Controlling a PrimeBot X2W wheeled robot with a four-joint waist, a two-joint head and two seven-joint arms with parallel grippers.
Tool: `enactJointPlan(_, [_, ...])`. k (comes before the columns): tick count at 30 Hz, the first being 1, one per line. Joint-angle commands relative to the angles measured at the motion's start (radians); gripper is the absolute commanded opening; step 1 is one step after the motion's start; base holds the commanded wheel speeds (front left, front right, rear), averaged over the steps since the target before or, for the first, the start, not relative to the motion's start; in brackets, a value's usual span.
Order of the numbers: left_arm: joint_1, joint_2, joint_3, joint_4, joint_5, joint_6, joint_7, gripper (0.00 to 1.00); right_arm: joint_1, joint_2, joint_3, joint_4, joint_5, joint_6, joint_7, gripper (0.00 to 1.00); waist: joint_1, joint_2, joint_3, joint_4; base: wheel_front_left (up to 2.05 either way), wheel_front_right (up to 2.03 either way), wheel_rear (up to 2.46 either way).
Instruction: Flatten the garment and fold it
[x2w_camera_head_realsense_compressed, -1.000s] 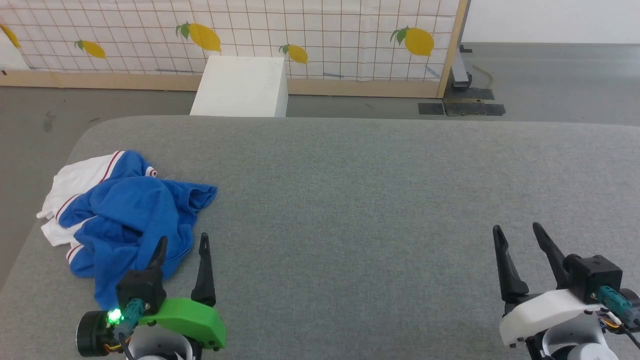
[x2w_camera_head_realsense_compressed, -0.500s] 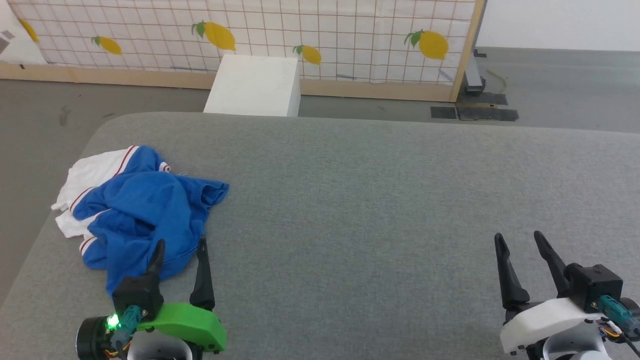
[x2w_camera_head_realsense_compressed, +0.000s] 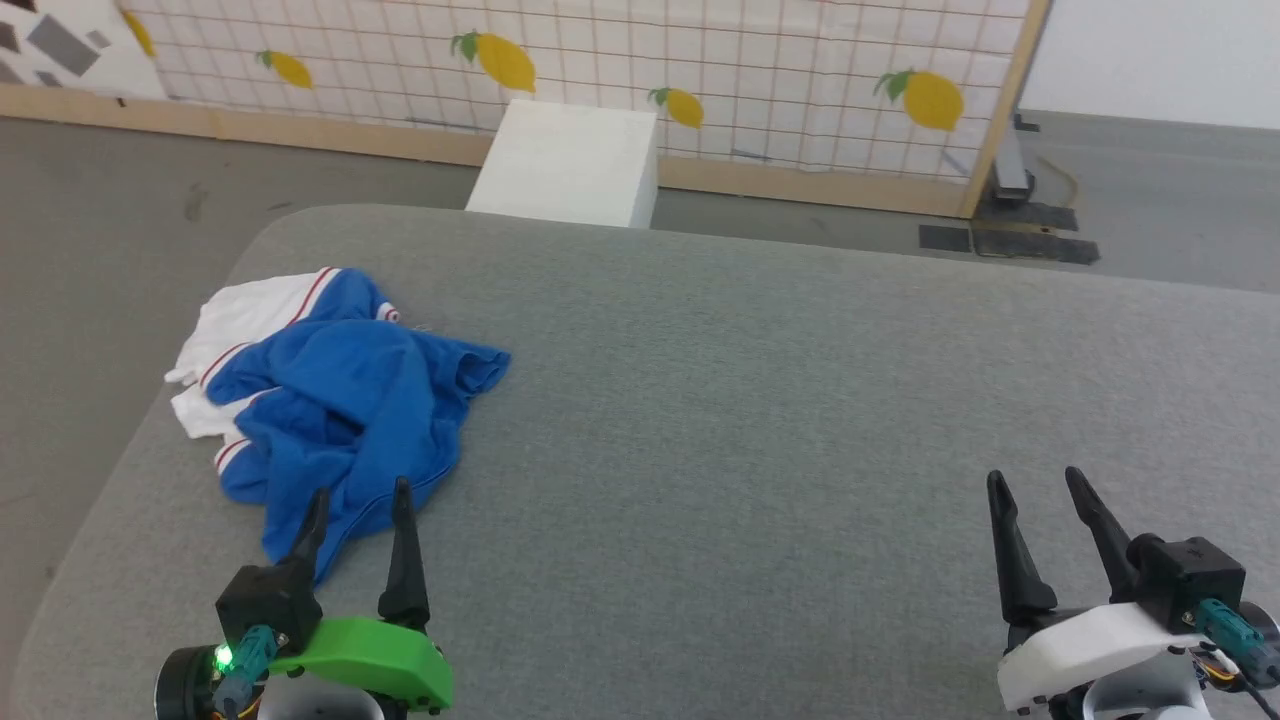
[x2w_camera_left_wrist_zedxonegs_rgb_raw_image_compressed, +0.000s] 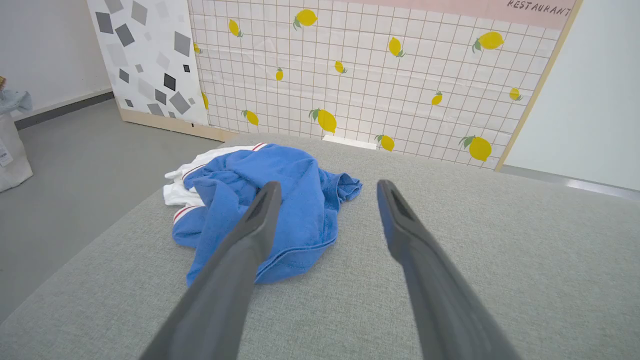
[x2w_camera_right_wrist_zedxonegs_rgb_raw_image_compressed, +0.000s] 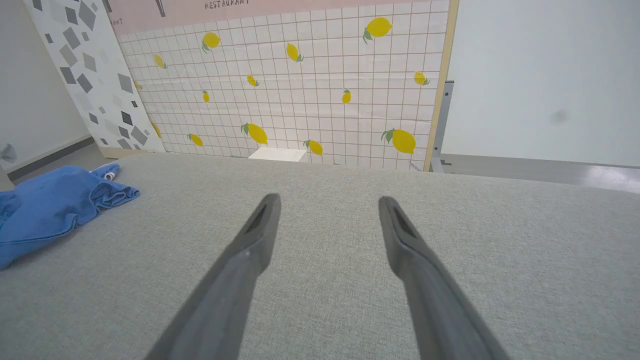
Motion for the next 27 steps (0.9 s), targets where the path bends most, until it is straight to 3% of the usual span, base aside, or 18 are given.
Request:
enactJointPlan(1, [0.014,-0.002,-0.001,-0.004,-0.013,0.006,-0.011,1.00,0.013,0.001,0.001,0.005,0.008,-0.001,-0.012,1.00,0.0000,0.0000,0.001,0.021,0.00,0.00,0.00])
enactJointPlan(27, [0.047,-0.003,-0.006,-0.004,-0.109,0.032,-0.068,1.00,0.021,0.001,0.026,0.048,0.025,-0.001,-0.069,1.00,0.0000,0.0000,0.002,0.214,0.00,0.00,0.00])
